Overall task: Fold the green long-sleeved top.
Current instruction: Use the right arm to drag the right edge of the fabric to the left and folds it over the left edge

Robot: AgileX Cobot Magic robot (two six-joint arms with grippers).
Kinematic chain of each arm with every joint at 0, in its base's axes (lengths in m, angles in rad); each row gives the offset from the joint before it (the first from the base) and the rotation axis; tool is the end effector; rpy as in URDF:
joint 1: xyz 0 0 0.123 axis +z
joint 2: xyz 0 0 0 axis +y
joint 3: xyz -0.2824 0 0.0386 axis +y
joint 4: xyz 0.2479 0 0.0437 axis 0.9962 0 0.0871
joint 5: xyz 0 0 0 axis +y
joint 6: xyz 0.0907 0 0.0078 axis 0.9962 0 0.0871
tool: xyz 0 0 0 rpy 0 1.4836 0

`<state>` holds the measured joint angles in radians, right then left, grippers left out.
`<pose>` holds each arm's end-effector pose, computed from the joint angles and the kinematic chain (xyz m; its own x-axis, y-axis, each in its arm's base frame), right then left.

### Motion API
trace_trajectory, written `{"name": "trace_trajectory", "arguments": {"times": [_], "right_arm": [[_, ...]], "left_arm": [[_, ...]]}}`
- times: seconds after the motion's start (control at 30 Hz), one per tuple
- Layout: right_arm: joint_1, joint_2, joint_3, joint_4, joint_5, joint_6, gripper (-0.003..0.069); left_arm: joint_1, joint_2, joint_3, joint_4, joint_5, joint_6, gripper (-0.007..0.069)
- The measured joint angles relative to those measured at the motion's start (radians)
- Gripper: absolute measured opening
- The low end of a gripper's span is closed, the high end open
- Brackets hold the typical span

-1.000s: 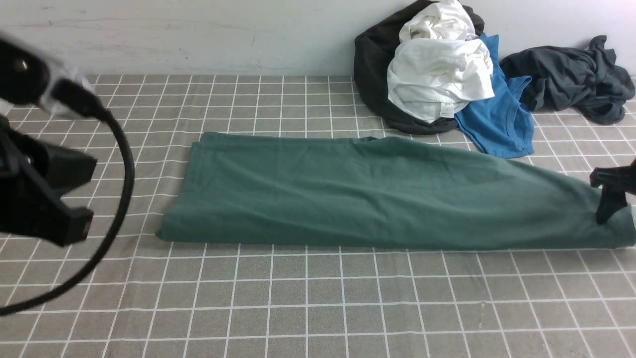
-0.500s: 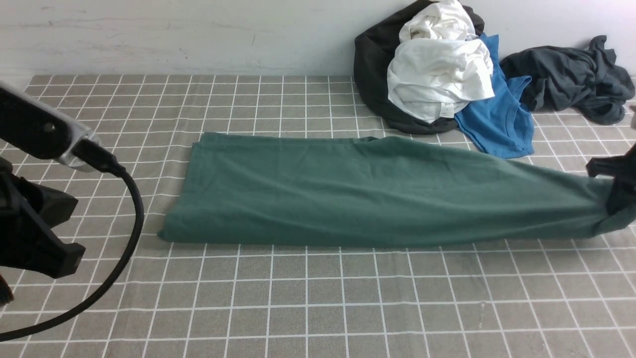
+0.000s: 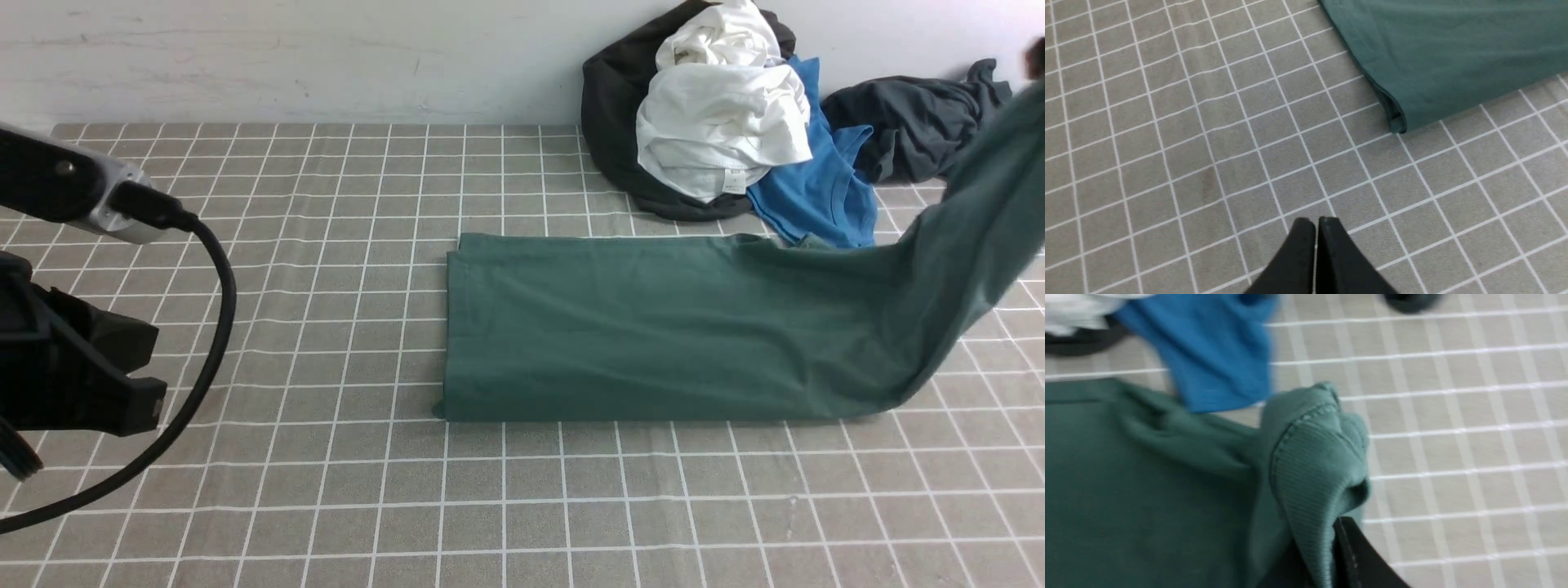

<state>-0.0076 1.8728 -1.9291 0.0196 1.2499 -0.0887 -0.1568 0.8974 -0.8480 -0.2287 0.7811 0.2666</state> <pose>0.4066 -0.0014 0.3573 -0.8909 -0.0756 -0.4478 -0.0744 0.9970 -0.0203 0.1663 -0.0410 0.3392 -0.6274 0.2017 -0.7521 0.3378 0.9408 -0.0294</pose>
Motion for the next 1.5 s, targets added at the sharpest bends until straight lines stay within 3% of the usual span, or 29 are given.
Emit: {"name": "trace_trajectory", "arguments": {"times": [0.03,0.27,0.43,0.7,0.9,0.97,1.1,1.2,1.3,1.33,1.43,1.5], "right_arm": [[0.0,0.001,0.0,0.006,0.0,0.0,0.0014],[0.416,0.122,0.0,0.148,-0.089,0.002,0.0014],[0.551,0.238,0.001,0.162,-0.186,0.027,0.0014],[0.611,0.316,0.001,0.18,-0.29,0.045,0.0078],[0.621,0.311,0.001,0.195,-0.347,0.03,0.0261],[0.622,0.298,0.001,0.15,-0.346,0.027,0.0328],[0.622,0.277,0.001,0.02,-0.312,0.016,0.0365],[0.619,0.276,0.001,-0.078,-0.237,0.011,0.0328],[0.613,0.291,0.001,-0.085,-0.206,0.011,0.0266],[0.609,0.315,0.001,-0.046,-0.196,0.011,0.0195],[0.608,0.354,0.001,0.045,-0.207,0.005,0.0115],[0.619,0.391,0.001,0.172,-0.257,-0.032,0.0032]], "left_arm": [[0.0,0.0,0.0,0.0,0.0,0.0,-0.0008],[0.0,0.0,0.0,-0.011,0.0,0.0,-0.0008],[0.0,0.0,0.0,-0.014,0.003,0.0,-0.0008],[0.0,0.0,0.0,-0.024,0.003,0.0,-0.0008],[0.0,0.0,0.0,-0.03,0.006,0.0,-0.0008],[0.0,-0.001,0.0,-0.03,0.006,0.001,-0.0008],[0.0,-0.036,0.001,-0.036,0.005,0.051,-0.0008],[0.0,-0.129,0.009,-0.078,-0.033,0.155,-0.0008],[0.0,-0.186,0.031,-0.118,-0.075,0.211,-0.0008],[0.0,-0.229,0.058,-0.157,-0.11,0.259,-0.0008],[0.0,-0.285,0.109,-0.198,-0.156,0.313,-0.0008],[0.0,-0.341,0.16,-0.245,-0.211,0.381,-0.0008]]}}
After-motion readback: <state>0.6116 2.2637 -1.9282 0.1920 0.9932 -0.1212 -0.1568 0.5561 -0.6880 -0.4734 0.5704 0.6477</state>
